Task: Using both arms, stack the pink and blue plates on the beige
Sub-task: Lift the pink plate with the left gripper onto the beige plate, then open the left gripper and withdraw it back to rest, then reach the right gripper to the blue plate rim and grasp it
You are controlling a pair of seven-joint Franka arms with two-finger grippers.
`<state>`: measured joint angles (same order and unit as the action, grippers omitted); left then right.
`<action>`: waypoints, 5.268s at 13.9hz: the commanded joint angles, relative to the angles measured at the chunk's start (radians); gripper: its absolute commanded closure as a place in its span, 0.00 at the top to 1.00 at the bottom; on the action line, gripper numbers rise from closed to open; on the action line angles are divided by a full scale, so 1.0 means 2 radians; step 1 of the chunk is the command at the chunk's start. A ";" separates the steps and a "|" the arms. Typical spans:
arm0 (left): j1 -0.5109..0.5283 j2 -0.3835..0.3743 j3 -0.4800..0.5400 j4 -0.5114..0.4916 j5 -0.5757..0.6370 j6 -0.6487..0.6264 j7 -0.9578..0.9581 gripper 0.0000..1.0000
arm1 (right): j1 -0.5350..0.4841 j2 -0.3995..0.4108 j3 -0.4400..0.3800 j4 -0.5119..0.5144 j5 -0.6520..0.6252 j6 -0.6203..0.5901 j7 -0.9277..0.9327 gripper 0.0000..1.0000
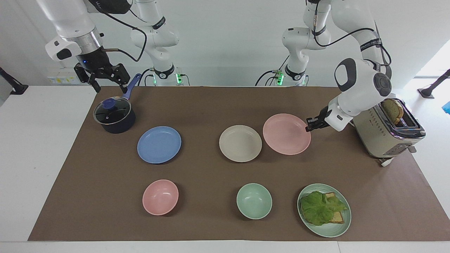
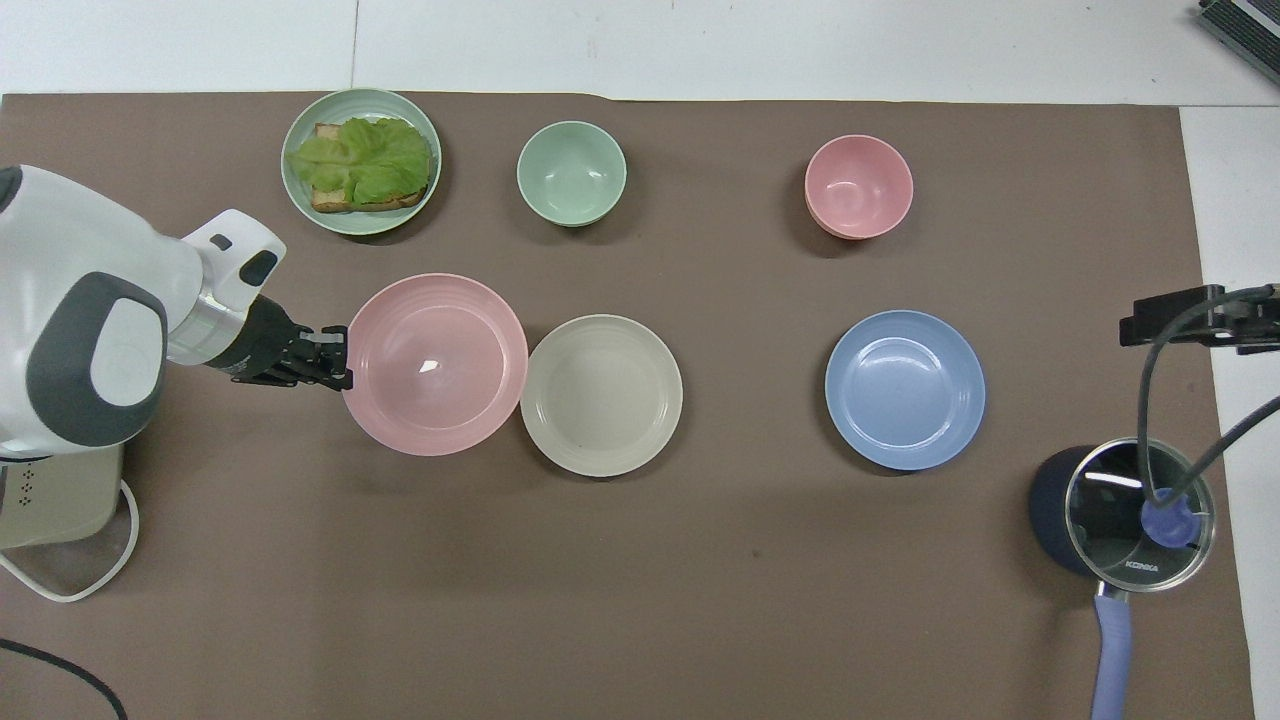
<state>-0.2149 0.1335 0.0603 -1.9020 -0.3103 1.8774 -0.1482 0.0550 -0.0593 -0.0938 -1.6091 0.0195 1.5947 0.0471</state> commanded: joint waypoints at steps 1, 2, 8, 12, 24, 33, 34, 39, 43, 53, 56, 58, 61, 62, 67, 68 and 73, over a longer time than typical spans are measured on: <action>-0.035 -0.006 0.005 -0.004 -0.011 0.028 -0.046 0.00 | -0.004 -0.009 0.003 -0.008 0.002 0.005 0.007 1.00; -0.044 -0.006 0.005 -0.005 -0.011 0.037 -0.054 0.00 | -0.004 -0.009 0.003 -0.008 0.002 0.005 0.007 1.00; -0.118 0.000 0.005 -0.021 -0.017 0.112 -0.130 0.00 | 0.000 -0.009 0.003 -0.008 0.002 0.003 0.006 1.00; -0.149 0.024 0.005 -0.042 -0.019 0.161 -0.154 0.00 | 0.001 -0.009 0.003 -0.008 0.002 0.003 0.006 1.00; -0.159 0.028 0.005 -0.071 -0.020 0.190 -0.151 0.00 | -0.001 -0.009 0.002 -0.011 0.002 0.010 0.009 1.00; -0.160 0.027 0.005 -0.071 -0.020 0.190 -0.148 0.78 | -0.004 -0.011 -0.001 -0.012 -0.005 0.007 0.009 1.00; -0.160 0.027 0.005 -0.071 -0.020 0.190 -0.148 0.78 | -0.004 -0.011 -0.001 -0.013 -0.005 0.006 0.009 1.00; -0.156 0.023 0.008 -0.058 -0.016 0.180 -0.148 0.98 | -0.004 -0.015 -0.002 -0.018 -0.005 0.005 0.009 1.00; -0.115 0.017 0.011 -0.011 0.026 0.108 -0.144 1.00 | -0.005 -0.015 -0.003 -0.018 -0.005 0.006 0.009 1.00; 0.002 -0.034 0.014 0.052 0.118 -0.002 -0.033 1.00 | -0.004 -0.018 -0.002 -0.040 -0.004 0.020 0.006 1.00; 0.031 -0.031 0.013 0.095 0.122 -0.045 -0.003 1.00 | -0.002 -0.010 -0.002 -0.071 -0.004 0.062 0.004 1.00; 0.050 -0.035 0.013 0.104 0.134 -0.060 0.018 1.00 | -0.003 0.001 -0.002 -0.102 -0.004 0.094 0.001 1.00; 0.052 -0.037 0.015 0.135 0.148 -0.109 0.034 1.00 | -0.004 0.034 -0.002 -0.136 -0.004 0.141 -0.002 1.00; 0.057 -0.044 0.016 0.139 0.153 -0.116 0.047 1.00 | -0.004 0.049 -0.002 -0.145 -0.004 0.165 -0.008 1.00; 0.069 -0.084 0.014 0.140 0.154 -0.152 0.072 1.00 | -0.013 0.068 -0.002 -0.240 -0.003 0.278 -0.023 1.00; 0.069 -0.086 0.014 0.140 0.153 -0.153 0.073 1.00 | -0.014 0.068 -0.002 -0.257 -0.002 0.297 -0.027 1.00; 0.070 -0.088 0.014 0.138 0.152 -0.149 0.072 1.00 | -0.030 0.090 -0.001 -0.276 0.015 0.320 -0.034 1.00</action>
<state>-0.0861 -0.0363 0.0969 -1.6241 -0.0225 1.5907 -0.0186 0.0144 0.1152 -0.1035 -2.1434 0.0226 2.2037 0.0120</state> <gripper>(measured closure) 0.000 0.000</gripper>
